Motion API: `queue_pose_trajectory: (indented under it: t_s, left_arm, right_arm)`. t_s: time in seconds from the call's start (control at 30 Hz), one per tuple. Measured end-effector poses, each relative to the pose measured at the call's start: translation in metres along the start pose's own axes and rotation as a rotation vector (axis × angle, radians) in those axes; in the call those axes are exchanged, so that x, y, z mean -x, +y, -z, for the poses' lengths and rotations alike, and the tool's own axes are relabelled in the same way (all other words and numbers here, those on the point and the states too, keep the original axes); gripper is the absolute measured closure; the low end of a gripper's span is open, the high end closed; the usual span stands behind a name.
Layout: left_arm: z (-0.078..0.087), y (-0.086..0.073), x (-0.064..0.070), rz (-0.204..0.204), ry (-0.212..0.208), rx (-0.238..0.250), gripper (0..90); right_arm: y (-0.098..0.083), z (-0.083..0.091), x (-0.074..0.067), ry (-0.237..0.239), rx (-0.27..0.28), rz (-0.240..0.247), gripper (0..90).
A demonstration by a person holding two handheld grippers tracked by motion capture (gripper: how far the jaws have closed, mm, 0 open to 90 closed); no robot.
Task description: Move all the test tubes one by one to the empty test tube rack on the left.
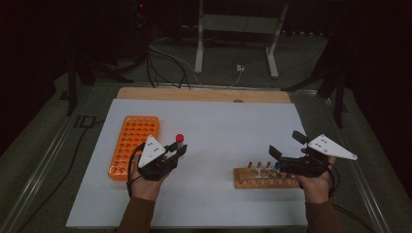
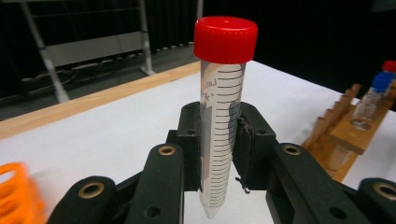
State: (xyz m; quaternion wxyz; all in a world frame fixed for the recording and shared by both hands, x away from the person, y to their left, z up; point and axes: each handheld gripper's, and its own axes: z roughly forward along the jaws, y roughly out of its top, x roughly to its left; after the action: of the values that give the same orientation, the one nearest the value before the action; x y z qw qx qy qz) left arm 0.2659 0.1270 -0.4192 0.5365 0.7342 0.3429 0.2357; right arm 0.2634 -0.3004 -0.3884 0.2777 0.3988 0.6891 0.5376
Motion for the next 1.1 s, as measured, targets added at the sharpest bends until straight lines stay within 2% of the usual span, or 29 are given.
queue_pose_trajectory:
  t_s: [0.17,0.37,0.67,0.87,1.0,1.1]
  left_arm:
    - [0.019,-0.006,-0.016,0.018,0.062,0.011,74.6]
    - [0.042,-0.015,-0.034,0.034,0.13,0.011,74.6]
    - [0.069,-0.033,-0.061,0.072,0.221,0.013,74.5]
    - [0.087,-0.05,-0.079,0.117,0.288,0.014,74.4]
    - [0.093,-0.057,-0.086,0.103,0.331,-0.02,74.4]
    - [0.097,-0.062,-0.091,0.109,0.357,-0.025,74.4]
  right_arm:
    - [-0.004,0.007,0.008,-0.028,0.006,-0.008,1.0]
    - [-0.008,0.011,0.013,-0.041,0.01,-0.021,1.0]
    - [-0.012,0.014,0.016,-0.046,0.02,-0.04,1.0]
    - [-0.011,0.015,0.017,-0.043,0.029,-0.042,1.0]
    - [-0.012,0.016,0.018,-0.044,0.033,-0.048,1.0]
    - [-0.013,0.016,0.018,-0.045,0.029,-0.049,1.0]
